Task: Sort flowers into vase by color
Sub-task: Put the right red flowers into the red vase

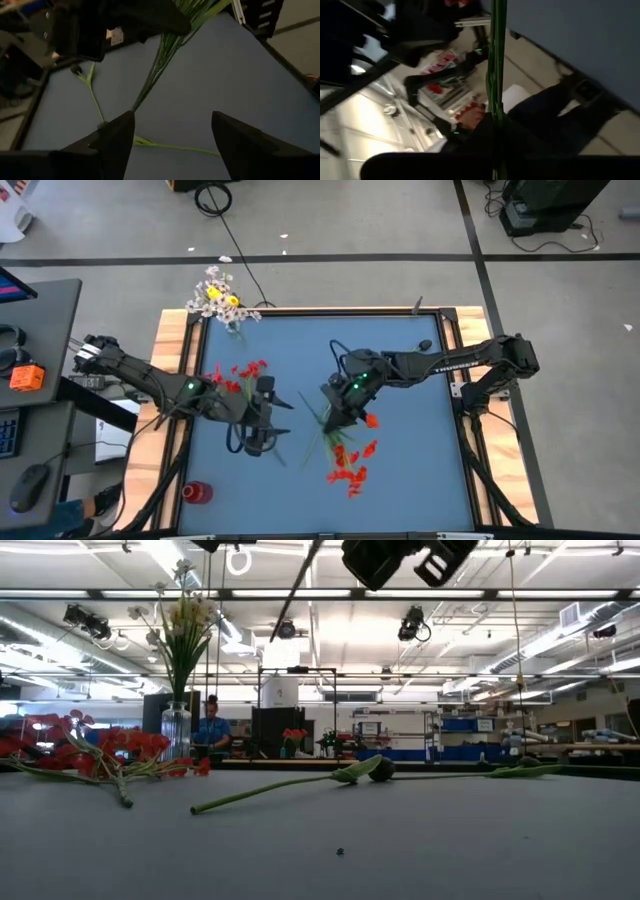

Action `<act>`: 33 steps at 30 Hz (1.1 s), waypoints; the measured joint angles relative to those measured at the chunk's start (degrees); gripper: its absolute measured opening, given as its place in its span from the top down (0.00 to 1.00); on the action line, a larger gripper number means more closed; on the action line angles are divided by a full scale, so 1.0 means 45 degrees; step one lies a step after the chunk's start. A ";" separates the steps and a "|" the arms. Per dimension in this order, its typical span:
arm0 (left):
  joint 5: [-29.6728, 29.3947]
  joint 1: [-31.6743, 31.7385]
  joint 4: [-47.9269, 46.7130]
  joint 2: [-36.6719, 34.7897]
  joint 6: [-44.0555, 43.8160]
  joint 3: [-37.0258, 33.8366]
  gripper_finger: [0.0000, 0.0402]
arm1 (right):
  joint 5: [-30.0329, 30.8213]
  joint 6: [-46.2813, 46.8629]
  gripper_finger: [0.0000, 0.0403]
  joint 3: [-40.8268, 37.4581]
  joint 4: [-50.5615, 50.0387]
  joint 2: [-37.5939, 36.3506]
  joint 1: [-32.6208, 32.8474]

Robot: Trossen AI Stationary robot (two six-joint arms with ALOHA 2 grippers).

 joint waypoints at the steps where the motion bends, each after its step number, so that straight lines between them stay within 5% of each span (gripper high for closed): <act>1: 0.0000 0.0012 0.0175 0.0000 0.0166 0.0000 0.33 | 0.0058 0.0330 0.94 0.0000 0.0180 0.0000 0.0000; 10: 0.0297 0.0138 0.2191 0.0362 0.2904 -0.0002 0.34 | -0.0177 0.2336 0.94 -0.0005 0.1587 0.0146 0.0000; 19: 0.0507 0.0610 0.2900 0.1362 0.2974 -0.0005 0.39 | 0.0122 0.3291 0.94 -0.0005 0.2862 0.0136 0.0015; 26: 0.0505 0.0885 0.3479 0.1637 0.2867 -0.0005 0.60 | 0.0277 0.3143 0.92 -0.0005 0.2839 0.0141 0.0015; 33: 0.0519 0.1023 0.3552 0.1637 0.2726 -0.0005 0.91 | 0.0746 0.2194 0.87 -0.0005 0.2448 0.0141 -0.0009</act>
